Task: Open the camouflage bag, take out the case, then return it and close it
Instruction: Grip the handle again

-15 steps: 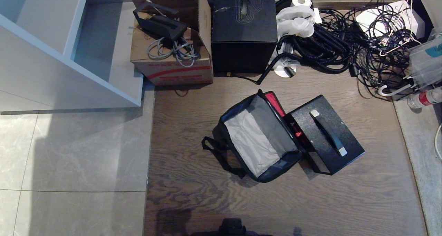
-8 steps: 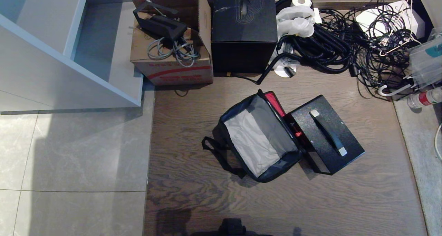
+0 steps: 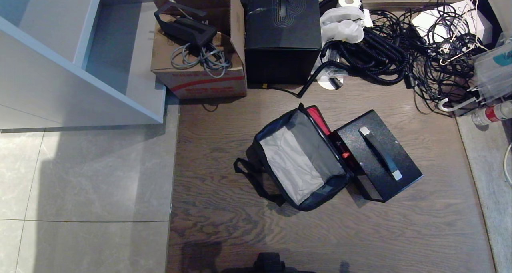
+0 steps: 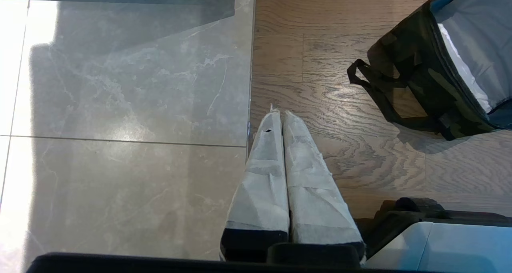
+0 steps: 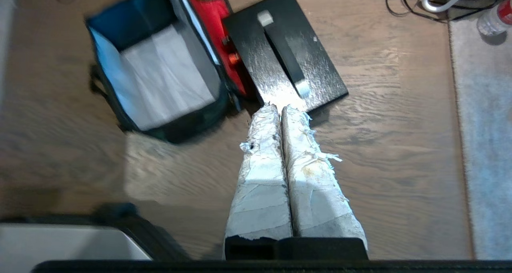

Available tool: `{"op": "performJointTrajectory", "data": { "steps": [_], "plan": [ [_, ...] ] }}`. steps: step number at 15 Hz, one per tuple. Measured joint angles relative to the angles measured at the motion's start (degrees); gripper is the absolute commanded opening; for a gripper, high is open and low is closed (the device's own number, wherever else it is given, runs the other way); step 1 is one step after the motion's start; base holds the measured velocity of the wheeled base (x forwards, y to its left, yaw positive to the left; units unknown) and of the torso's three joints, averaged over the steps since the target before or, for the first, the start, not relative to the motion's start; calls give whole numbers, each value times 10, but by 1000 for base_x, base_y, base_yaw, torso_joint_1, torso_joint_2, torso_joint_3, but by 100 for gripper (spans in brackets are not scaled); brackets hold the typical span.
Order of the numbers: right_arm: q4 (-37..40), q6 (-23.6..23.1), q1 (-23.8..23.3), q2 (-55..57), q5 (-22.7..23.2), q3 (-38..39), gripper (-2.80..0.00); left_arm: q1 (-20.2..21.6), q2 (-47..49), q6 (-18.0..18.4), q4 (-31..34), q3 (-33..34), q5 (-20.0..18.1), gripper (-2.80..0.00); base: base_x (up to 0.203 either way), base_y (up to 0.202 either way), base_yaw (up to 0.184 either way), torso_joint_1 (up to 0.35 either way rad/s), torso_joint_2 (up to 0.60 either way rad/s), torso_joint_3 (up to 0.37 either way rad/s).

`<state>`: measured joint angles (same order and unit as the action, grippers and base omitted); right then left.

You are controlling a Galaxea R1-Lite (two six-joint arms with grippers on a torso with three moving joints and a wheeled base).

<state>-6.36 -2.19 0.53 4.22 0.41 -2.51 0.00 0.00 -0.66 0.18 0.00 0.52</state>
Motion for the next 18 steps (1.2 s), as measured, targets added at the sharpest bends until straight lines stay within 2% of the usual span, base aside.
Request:
{"op": "performJointTrajectory", "data": {
  "steps": [3, 6, 8, 11, 14, 17, 18],
  "plan": [
    [25, 55, 15, 121, 1, -87, -280, 0, 0, 0, 0, 0, 0, -280, 0, 0, 0, 0, 0, 0],
    [57, 111, 31, 288, 6, -196, -280, 0, 0, 0, 0, 0, 0, -280, 0, 0, 0, 0, 0, 0],
    [73, 132, 39, 419, 9, -272, -280, 0, 0, 0, 0, 0, 0, -280, 0, 0, 0, 0, 0, 0],
    [68, 149, 48, 639, 11, -391, -280, 0, 0, 0, 0, 0, 0, -280, 0, 0, 0, 0, 0, 0],
    [16, 158, 49, 839, 12, -484, -280, 0, 0, 0, 0, 0, 0, -280, 0, 0, 0, 0, 0, 0],
    [-38, 160, 38, 980, 18, -571, -280, 0, 0, 0, 0, 0, 0, -280, 0, 0, 0, 0, 0, 0],
    [-46, 146, 35, 1010, 21, -596, -280, 0, 0, 0, 0, 0, 0, -280, 0, 0, 0, 0, 0, 0]
  ]
}}
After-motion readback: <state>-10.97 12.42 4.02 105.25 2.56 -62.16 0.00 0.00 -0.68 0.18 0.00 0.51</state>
